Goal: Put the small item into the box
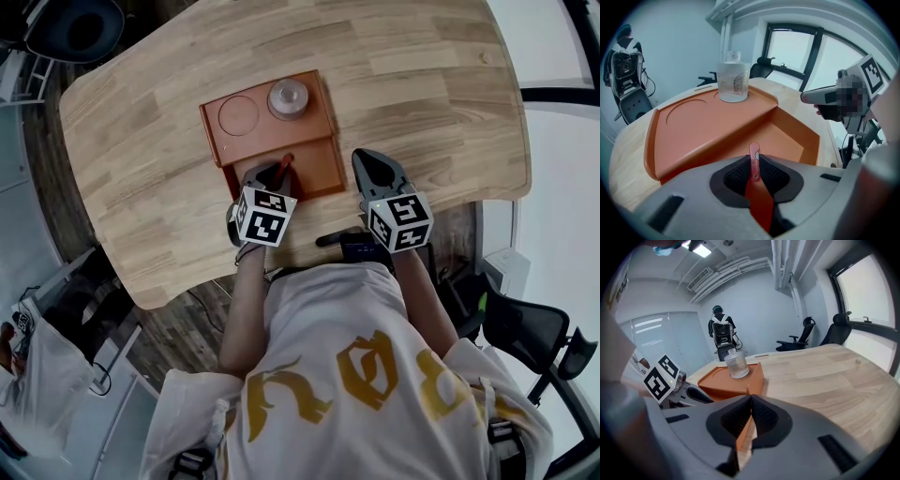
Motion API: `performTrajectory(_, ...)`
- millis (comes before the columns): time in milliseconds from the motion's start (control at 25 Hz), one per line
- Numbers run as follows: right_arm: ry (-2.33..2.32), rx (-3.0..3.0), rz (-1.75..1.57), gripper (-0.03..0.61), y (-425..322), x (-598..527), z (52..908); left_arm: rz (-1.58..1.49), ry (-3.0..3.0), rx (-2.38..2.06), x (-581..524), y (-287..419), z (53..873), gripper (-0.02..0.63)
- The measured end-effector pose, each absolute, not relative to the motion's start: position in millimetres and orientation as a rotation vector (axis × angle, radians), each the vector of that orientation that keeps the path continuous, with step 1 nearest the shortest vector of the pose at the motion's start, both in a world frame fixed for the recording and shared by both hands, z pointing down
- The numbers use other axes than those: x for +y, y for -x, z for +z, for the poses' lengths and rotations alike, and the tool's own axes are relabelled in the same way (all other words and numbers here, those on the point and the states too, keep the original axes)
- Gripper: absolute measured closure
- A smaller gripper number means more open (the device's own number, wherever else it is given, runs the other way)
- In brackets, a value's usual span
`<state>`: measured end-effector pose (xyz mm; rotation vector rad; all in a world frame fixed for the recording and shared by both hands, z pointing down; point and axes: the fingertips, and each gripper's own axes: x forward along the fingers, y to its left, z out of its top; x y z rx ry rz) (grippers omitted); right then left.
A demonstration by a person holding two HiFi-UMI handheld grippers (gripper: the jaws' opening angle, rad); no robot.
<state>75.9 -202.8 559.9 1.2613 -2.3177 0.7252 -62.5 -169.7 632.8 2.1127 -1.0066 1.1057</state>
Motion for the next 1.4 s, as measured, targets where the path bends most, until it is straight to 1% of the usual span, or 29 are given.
performTrajectory(440,-1.247,-2.331,0.695,0.566,-64,-205,550,1.043,-2.143,-0.967,-171,62,630,0.555)
performTrajectory(680,-1.246,-2.338,0.683,0.566,-64,-202,545,1.014,-2.164,-0.969,-172,59,624,0.541)
performTrajectory(960,-1.258,-2.364,0.665,0.566,-58,-199,530,1.027,-2.251,-1.05,-175,62,601,0.543)
performTrajectory(1280,-1.247,-2.407,0.604,0.566,-51,-190,511,1.03,-2.296,-1.162,-168,72,575,0.586)
performTrajectory(1400,-1.243,-2.425,0.586,0.566,-48,-182,503,0.972,-2.305,-1.204,-161,76,562,0.595)
